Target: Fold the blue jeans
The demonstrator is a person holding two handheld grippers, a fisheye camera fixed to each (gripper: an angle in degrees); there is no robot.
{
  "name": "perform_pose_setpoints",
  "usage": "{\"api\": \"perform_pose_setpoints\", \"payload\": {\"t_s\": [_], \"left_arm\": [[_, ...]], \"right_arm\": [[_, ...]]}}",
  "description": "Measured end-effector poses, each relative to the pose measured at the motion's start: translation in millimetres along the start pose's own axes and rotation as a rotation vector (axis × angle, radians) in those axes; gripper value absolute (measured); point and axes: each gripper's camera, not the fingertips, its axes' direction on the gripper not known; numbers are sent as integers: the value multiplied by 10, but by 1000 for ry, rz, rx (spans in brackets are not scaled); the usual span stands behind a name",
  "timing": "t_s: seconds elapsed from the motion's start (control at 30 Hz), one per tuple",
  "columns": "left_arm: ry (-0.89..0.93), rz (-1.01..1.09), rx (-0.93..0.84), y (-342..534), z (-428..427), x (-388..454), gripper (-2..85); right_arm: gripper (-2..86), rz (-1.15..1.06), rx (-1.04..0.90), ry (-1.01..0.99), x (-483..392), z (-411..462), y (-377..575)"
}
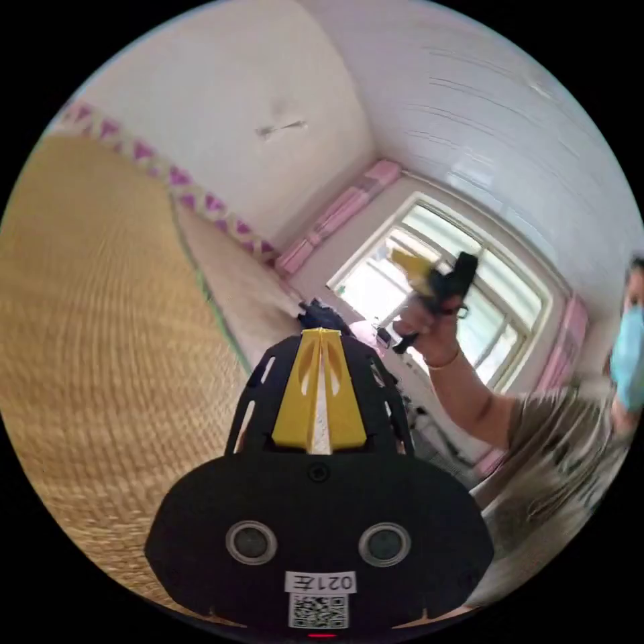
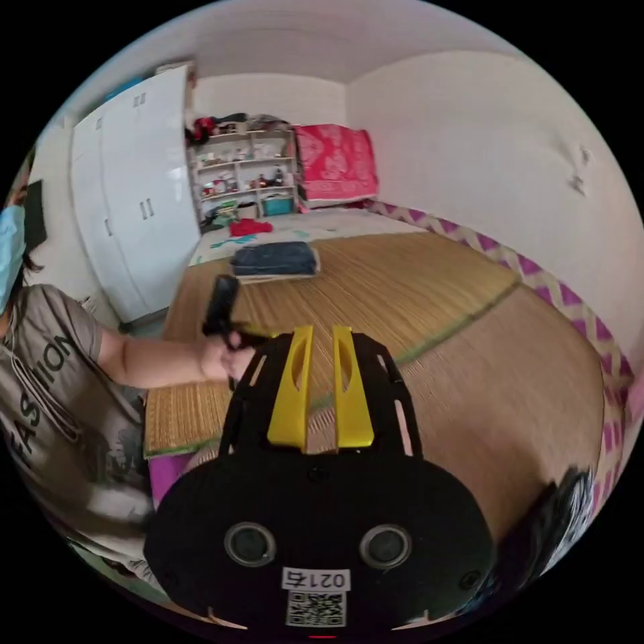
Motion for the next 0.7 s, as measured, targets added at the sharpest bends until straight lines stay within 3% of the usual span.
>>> {"api": "perform_pose_setpoints", "payload": {"t_s": [0.03,0.1,0.23,0.4,0.53,0.7], "left_arm": [[171,-49,-93,-93,61,-241,-9],[322,-137,-104,-84,60,-537,-9],[357,-222,-34,85,-72,-730,-9],[413,-272,-37,210,-123,-902,-9],[412,-281,-47,318,-124,-993,-9],[417,-297,-39,448,-128,-1073,-9]], "right_arm": [[69,-64,9,-39,-98,70,-495],[72,-163,-18,-75,-290,229,-1212],[71,-426,-144,-77,-806,828,-2516],[88,-636,-310,-8,-1170,1557,-3431],[133,-824,-246,30,-1354,1794,-3877],[138,-889,-213,68,-1289,1781,-4247]]}}
